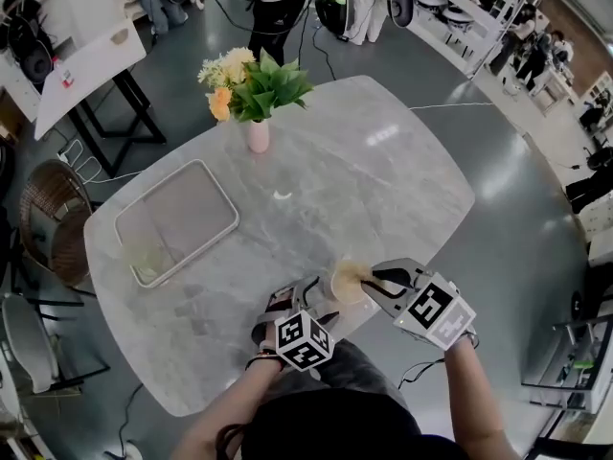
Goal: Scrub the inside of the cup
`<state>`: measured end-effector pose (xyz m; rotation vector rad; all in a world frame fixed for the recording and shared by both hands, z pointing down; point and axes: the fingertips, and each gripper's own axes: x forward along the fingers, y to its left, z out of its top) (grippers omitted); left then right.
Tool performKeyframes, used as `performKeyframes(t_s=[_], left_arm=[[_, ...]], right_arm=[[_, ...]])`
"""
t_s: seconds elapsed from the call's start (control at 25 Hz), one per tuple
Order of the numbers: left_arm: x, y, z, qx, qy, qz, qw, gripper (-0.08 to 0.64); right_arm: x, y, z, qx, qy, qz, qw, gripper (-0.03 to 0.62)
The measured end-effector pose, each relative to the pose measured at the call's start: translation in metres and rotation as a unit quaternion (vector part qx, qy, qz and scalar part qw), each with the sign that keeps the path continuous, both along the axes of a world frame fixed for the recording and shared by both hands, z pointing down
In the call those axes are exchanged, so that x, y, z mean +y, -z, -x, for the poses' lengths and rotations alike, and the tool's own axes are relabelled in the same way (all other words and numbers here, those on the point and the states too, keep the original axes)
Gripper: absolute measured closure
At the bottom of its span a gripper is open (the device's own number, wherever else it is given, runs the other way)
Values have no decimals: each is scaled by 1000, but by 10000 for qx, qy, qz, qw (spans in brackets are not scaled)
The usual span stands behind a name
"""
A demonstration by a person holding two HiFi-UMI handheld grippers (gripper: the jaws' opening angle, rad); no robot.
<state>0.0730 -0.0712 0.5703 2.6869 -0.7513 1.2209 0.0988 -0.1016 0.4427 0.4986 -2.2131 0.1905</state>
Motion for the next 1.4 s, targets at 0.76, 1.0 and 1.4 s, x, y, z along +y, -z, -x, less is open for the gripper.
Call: performKeyframes(t_s=[0.76,1.0,1.4], left_arm=[[29,81,16,2371,915,336,9666,546],[49,86,11,2321,724,322,9695,546],[61,107,16,2346,1036,107,9665,546]], right_arm=[[73,11,-20,-1570,-2388,-669,9560,532],[97,5,-11,-1708,-2542,-742,9491,532],[120,21,-1,-1795,-2197,-928,9544,532]])
